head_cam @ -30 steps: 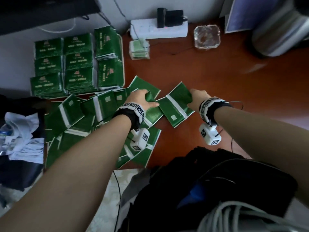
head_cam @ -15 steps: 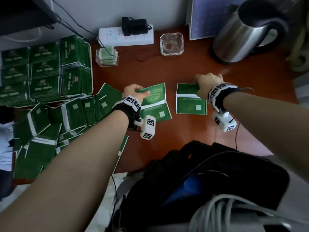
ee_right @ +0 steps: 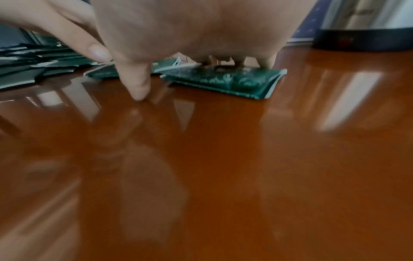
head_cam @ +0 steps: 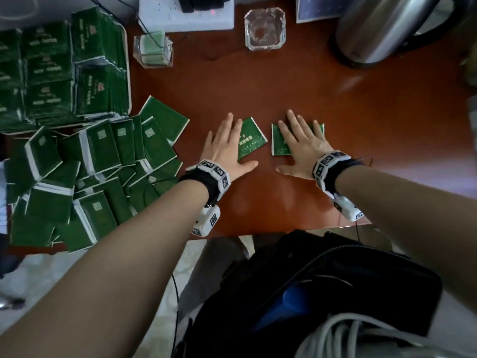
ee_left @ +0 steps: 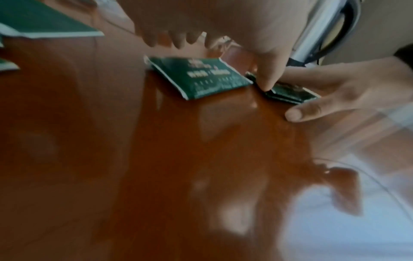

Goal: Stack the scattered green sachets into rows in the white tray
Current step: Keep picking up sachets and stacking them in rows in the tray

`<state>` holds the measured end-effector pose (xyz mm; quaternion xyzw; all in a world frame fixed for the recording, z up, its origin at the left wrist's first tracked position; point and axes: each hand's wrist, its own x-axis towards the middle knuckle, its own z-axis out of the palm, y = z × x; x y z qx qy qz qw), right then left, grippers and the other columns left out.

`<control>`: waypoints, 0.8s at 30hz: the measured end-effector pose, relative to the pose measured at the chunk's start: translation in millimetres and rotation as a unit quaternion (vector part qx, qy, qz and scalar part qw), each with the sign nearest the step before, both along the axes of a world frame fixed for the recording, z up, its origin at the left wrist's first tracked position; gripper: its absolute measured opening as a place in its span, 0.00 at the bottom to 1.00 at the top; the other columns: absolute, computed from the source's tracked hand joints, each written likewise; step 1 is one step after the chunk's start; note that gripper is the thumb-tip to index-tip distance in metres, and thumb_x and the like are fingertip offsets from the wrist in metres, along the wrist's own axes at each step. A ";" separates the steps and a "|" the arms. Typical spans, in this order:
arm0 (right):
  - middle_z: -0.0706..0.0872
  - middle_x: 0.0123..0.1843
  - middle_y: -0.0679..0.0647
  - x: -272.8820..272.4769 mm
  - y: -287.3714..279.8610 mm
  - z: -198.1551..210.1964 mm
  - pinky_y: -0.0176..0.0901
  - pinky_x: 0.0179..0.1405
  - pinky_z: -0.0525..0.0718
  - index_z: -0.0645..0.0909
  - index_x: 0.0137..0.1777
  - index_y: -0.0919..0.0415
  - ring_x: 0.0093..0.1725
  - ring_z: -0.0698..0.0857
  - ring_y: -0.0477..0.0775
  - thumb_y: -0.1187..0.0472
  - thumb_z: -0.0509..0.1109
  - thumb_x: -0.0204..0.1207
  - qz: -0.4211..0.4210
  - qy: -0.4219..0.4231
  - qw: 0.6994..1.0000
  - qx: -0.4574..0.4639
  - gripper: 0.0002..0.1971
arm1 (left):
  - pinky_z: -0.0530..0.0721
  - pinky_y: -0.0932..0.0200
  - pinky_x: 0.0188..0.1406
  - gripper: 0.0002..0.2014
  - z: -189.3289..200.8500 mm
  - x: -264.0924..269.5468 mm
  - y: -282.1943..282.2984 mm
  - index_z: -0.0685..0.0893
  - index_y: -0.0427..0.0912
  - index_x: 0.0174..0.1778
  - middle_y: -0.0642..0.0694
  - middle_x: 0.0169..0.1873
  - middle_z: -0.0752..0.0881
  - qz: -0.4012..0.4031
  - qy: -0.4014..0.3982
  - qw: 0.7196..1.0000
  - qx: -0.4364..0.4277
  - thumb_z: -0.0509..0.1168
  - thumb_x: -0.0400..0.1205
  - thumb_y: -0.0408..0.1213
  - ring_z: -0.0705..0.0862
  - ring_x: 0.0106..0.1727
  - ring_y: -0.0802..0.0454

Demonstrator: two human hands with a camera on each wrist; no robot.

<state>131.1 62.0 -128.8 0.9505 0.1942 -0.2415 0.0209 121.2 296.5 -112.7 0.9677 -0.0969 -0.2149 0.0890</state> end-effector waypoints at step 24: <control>0.61 0.86 0.57 -208.4 7.8 30.3 0.60 0.81 0.64 0.58 0.85 0.53 0.83 0.63 0.64 0.70 0.68 0.74 -0.030 0.013 0.999 0.036 0.40 | 0.81 0.46 0.63 0.24 2.5 -223.6 -18.4 0.74 0.52 0.74 0.51 0.73 0.79 -0.016 -0.072 0.997 -0.007 0.63 0.83 0.30 0.82 0.67 0.42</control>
